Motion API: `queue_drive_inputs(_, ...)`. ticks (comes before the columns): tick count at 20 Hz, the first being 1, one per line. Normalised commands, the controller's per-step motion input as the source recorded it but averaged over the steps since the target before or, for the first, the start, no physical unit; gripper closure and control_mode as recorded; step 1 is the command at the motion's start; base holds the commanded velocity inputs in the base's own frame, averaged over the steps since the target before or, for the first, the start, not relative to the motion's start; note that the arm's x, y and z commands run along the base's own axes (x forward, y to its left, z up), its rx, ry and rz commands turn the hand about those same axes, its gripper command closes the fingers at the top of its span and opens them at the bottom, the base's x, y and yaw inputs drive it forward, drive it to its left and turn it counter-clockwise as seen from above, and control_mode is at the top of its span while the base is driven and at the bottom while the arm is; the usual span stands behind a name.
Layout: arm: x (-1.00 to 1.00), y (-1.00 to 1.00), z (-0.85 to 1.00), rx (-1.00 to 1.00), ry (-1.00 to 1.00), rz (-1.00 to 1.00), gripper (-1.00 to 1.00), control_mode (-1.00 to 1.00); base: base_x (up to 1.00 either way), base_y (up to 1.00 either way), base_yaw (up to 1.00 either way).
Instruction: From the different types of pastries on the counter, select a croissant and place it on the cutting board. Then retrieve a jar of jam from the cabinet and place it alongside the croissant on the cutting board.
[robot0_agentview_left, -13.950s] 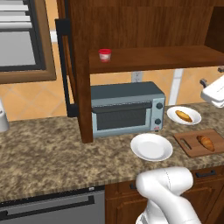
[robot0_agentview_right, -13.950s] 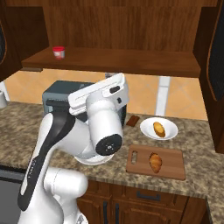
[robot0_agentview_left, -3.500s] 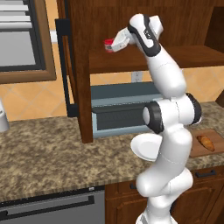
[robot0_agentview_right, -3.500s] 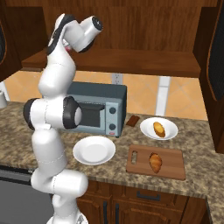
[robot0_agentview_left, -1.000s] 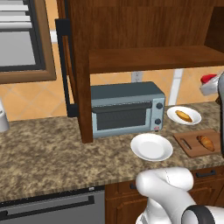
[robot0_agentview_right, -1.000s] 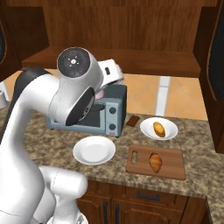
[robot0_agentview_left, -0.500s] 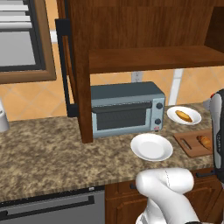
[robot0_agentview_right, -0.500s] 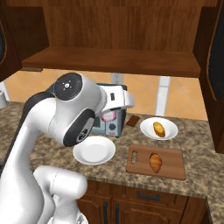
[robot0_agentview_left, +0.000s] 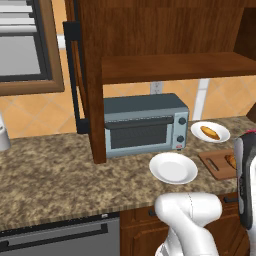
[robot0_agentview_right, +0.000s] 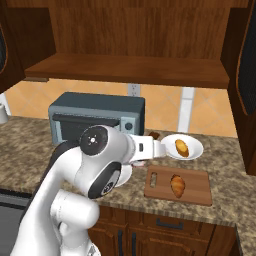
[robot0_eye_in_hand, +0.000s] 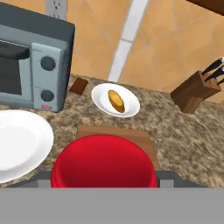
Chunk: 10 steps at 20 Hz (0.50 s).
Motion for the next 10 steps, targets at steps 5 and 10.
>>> queue_drive_inputs(5,-0.03,-0.29,-0.61,0.04,0.05,-0.17,1.0,-1.0,0.0,0.0,0.0)
queue_drive_inputs(10,0.0,-0.01,-0.23,0.2,0.0,-0.05,1.0,-1.0,0.0,0.0,0.0)
